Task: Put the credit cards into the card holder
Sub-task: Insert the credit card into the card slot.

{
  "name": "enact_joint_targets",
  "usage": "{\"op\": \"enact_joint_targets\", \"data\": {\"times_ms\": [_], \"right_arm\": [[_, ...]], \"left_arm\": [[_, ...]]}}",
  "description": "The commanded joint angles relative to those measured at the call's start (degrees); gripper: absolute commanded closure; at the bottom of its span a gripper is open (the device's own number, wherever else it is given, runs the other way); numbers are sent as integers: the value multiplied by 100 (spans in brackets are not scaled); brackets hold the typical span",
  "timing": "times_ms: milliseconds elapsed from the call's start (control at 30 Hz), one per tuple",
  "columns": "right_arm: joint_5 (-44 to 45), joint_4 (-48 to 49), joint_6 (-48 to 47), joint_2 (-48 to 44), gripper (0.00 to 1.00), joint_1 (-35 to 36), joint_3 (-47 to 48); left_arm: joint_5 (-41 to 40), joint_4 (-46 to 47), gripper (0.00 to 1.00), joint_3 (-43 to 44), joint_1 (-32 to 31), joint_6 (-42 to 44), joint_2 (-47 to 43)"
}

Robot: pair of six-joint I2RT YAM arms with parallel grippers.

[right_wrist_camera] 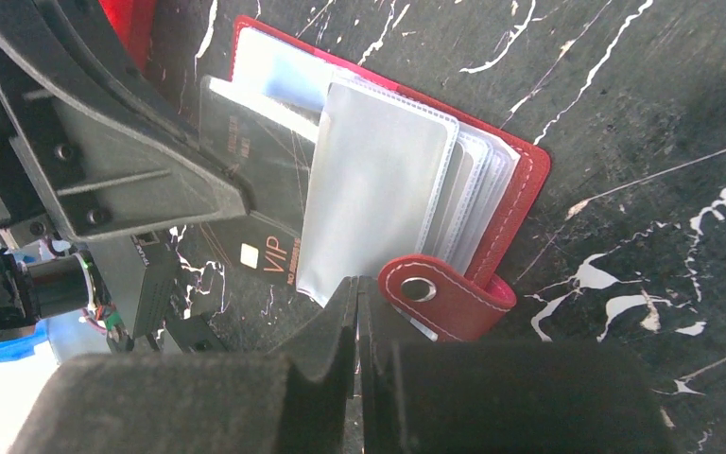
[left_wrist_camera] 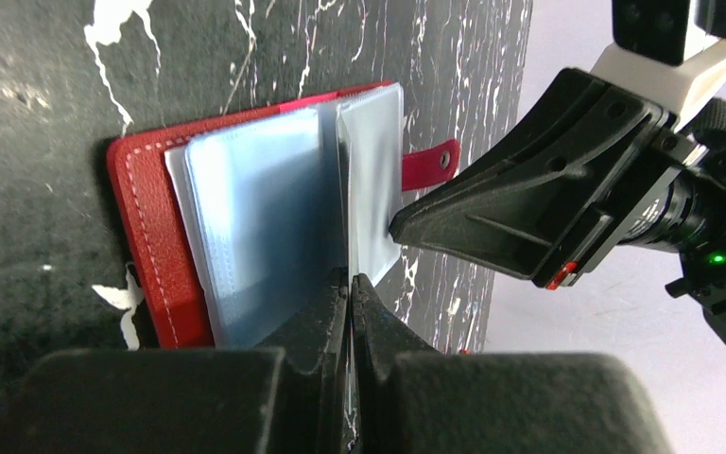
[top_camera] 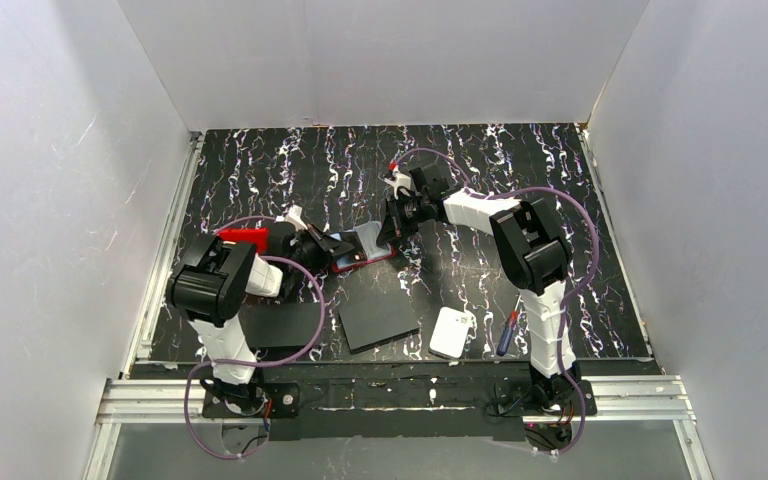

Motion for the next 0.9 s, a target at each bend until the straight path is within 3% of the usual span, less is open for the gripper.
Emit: {"op": "enact_joint_targets", "data": {"times_ms": [0, 600, 867], "right_arm": [[233, -242, -170, 306, 92, 49, 121], [178, -173, -110, 310, 92, 49, 90], [190, -150, -72, 246, 92, 49, 47]], "left_arm": [[-60, 115, 100, 206, 44, -135, 133], [-174, 443, 100, 292, 5, -310, 382], [-356, 1024, 100, 275, -95, -654, 723]]}}
